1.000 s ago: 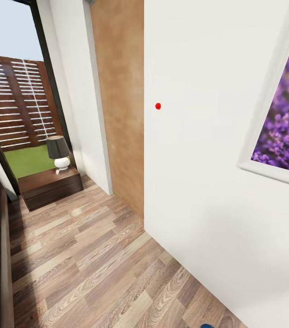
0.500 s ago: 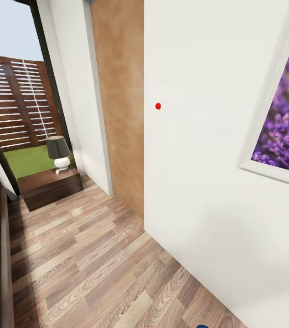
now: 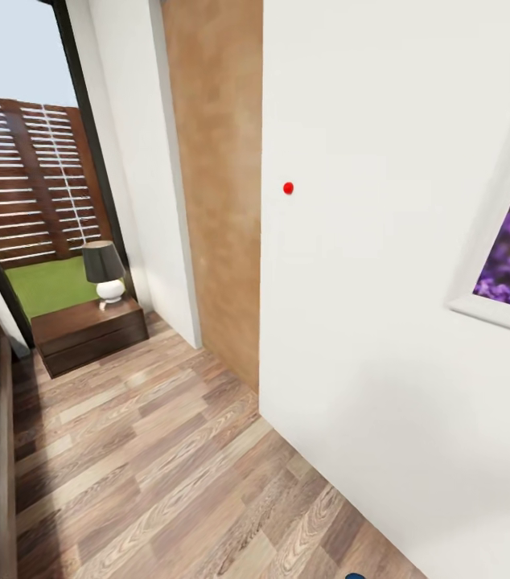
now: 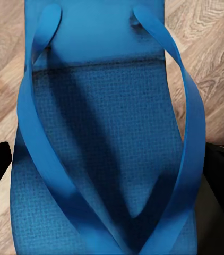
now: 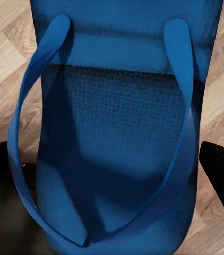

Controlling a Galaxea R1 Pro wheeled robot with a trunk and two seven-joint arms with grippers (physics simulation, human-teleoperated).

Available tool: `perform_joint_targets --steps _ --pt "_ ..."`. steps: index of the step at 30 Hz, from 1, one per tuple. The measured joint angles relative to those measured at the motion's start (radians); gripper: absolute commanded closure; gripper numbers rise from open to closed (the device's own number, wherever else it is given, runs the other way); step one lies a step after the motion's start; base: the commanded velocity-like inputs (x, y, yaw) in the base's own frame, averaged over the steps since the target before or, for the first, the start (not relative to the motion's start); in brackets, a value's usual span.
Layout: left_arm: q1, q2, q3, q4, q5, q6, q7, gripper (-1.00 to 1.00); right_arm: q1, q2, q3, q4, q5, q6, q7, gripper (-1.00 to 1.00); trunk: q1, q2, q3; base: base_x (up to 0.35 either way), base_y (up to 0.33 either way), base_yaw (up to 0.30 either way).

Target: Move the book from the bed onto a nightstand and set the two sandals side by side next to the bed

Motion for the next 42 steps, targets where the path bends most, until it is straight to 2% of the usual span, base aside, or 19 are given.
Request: perform_joint_targets --steps 19,32,42 --pt "0.000 -0.001 -0.001 0.000 -0.004 0.000 0.000 1.00 0.000 -0.001 0.001 -0.001 0.002 0.000 0.001 1.00 0.000 0.000 0.000 0.034 -0.004 0.204" --pt "0.000 -0.002 -0.001 0.002 -0.006 0.000 0.000 1.00 0.000 -0.002 0.000 -0.001 0.001 0.000 0.001 1.00 0.000 0.000 0.000 0.315 -0.005 0.019" --pt "0.000 -0.001 -0.001 0.001 -0.004 0.000 0.000 1.00 0.000 -0.002 0.001 -0.001 0.001 0.000 0.000 1.00 0.000 0.000 0.000 0.349 0.000 0.163"
